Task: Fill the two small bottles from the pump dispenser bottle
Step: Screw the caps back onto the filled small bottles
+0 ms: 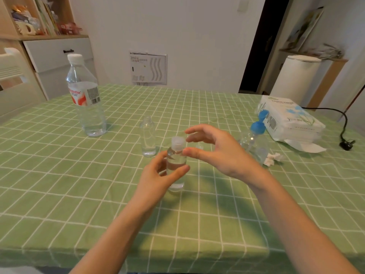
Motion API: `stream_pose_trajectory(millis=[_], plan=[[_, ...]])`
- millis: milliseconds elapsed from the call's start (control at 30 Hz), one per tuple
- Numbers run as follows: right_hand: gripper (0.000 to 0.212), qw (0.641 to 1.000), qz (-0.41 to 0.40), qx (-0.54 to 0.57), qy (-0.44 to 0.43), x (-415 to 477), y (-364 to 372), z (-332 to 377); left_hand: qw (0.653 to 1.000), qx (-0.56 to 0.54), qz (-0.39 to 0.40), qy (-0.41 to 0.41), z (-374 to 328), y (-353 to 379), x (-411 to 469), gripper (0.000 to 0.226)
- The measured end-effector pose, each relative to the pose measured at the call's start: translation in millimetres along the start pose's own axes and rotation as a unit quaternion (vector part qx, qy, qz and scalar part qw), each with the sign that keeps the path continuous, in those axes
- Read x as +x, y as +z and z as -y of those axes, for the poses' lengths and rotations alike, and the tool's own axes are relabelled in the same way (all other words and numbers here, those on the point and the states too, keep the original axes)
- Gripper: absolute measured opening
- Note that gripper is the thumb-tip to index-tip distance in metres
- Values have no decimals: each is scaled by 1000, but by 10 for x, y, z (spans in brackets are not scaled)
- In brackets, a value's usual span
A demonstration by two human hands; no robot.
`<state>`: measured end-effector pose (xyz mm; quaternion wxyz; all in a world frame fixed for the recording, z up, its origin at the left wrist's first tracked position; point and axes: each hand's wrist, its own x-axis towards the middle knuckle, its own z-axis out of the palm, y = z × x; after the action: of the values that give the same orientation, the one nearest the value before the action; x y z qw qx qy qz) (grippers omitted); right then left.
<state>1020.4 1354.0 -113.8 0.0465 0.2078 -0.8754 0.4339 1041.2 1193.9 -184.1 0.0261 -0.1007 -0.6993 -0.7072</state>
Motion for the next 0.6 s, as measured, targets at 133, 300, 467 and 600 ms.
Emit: stream_pose_trajectory(millis=[133, 300, 467, 600], plan=[[52, 998, -4, 17, 63, 10, -31, -233, 1000, 17, -15, -9, 26, -77, 193, 45], [50, 990, -30, -23, 137, 60, 51, -552, 999, 33, -14, -16, 79, -96, 317, 39], [54, 980, -46, -78, 179, 167, 142, -722, 999, 28, -11, -26, 113, -104, 344, 32], [60, 969, -57, -107, 215, 341, 210, -812, 999, 27, -18, -36, 121, -70, 355, 33]])
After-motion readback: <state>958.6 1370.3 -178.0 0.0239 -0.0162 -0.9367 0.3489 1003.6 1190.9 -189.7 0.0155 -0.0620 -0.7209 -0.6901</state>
